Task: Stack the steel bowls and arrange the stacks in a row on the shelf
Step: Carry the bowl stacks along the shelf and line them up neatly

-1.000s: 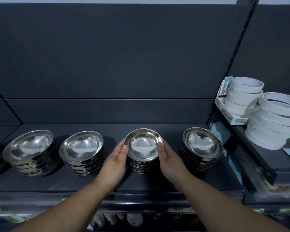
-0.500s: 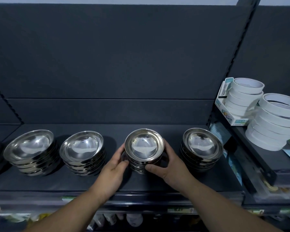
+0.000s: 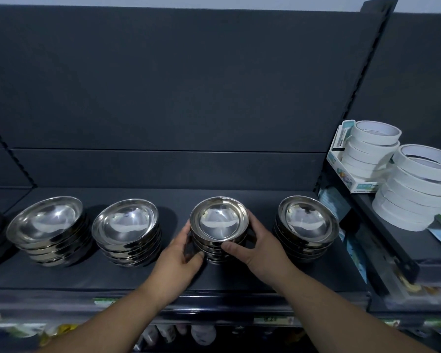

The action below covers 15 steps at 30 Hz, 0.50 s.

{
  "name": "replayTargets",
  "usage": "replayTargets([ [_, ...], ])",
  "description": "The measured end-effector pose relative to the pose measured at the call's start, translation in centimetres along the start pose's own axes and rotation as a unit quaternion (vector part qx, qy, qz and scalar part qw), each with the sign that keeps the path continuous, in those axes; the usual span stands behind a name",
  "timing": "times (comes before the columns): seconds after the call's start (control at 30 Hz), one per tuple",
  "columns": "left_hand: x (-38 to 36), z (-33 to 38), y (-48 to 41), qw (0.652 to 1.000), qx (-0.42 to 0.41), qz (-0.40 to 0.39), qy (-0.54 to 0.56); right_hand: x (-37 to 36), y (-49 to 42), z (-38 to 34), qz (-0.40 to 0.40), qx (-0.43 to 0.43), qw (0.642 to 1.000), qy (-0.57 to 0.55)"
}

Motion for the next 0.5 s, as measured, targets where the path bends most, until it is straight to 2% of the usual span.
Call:
replayTargets([
  [0.5, 1.0, -0.3, -1.0, 0.994, 0.006, 0.035, -0.104, 0.4, 0.3, 0.1, 0.0, 0.002, 1.0, 0.016],
])
Point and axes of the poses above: each hand's wrist, its own y-axis away from the middle knuckle, its own x-axis out of the back of the hand, z = x × y, the point moved 6 cm from there along -y, towards the middle knuckle, and after that the axes turned 11 degrees about -z, right-handed, at the moved point
